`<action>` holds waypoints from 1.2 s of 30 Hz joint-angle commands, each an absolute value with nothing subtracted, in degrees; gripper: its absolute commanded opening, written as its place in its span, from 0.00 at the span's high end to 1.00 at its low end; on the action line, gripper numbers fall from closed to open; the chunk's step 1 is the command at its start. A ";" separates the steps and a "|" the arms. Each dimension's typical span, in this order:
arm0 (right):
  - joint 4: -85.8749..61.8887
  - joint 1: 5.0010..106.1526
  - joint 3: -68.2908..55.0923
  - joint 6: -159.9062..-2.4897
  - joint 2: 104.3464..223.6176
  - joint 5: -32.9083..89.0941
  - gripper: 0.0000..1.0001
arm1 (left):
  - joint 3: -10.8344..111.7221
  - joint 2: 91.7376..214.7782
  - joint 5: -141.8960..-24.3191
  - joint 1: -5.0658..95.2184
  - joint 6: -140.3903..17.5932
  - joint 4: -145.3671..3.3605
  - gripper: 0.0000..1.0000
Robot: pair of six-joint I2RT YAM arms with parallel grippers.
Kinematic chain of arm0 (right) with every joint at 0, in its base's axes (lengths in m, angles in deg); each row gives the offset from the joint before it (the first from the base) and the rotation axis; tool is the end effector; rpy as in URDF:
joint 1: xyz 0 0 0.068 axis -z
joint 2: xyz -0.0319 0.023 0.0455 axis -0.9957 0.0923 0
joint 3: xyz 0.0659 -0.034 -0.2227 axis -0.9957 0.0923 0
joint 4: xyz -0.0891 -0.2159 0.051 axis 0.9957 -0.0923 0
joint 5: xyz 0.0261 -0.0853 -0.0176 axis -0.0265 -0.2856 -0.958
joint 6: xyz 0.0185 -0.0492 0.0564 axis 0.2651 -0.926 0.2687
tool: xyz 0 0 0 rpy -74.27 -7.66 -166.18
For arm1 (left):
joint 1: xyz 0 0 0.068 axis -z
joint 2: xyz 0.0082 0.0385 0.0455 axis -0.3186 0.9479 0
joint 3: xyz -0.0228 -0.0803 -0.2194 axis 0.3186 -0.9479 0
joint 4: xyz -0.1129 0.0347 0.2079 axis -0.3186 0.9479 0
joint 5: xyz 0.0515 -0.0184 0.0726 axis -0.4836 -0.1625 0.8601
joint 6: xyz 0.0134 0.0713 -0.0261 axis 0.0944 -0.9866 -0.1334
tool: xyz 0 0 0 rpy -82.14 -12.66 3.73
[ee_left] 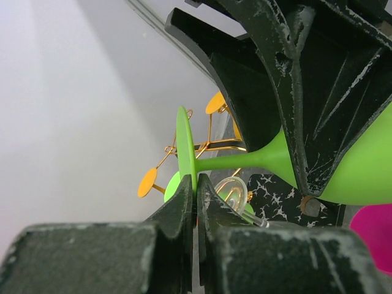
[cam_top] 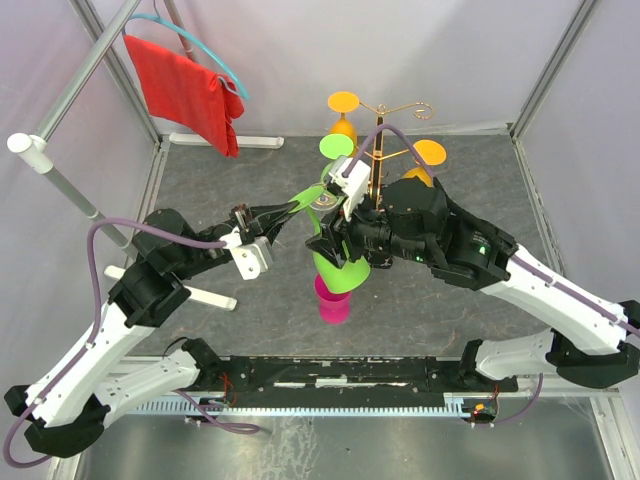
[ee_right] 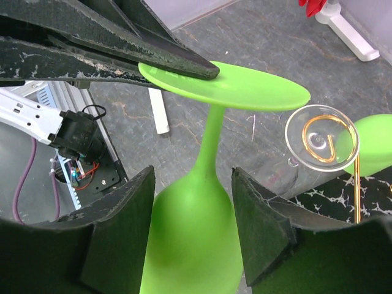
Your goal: Place the wine glass upside down on the wine glass rack
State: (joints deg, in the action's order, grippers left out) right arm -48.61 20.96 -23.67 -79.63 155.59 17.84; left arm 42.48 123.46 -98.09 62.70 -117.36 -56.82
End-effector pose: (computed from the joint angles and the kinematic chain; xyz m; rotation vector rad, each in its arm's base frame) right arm 0.1237 0.2441 0.4186 -0.8787 1.7459 0.8122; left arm 0.1160 -0.1485 0.4165 1.2385 0.7973 -0.2917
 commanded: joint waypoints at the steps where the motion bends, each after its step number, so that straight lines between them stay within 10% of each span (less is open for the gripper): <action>1: -41.53 20.76 -21.69 -82.00 153.13 16.63 0.41 | 43.23 122.98 -100.51 62.72 -115.90 -61.69 0.97; 11: -38.91 20.78 -20.47 -84.21 152.81 15.80 0.54 | 42.37 123.21 -100.94 62.79 -115.52 -61.85 0.97; 19: -40.90 20.67 -21.70 -85.24 153.97 16.05 0.84 | 42.18 122.91 -100.79 62.76 -115.43 -62.08 0.96; 22: -41.81 20.74 -21.94 -85.46 154.16 15.72 0.99 | 42.11 122.65 -100.38 62.79 -115.30 -62.62 0.84; 36: -42.34 20.80 -17.81 -87.10 146.91 -3.88 0.99 | 39.11 119.86 -96.21 62.77 -110.13 -64.18 0.12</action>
State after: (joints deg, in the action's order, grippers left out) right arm -43.60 20.74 -17.20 -85.18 152.42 6.39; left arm 40.25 121.29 -97.92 62.70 -114.58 -61.39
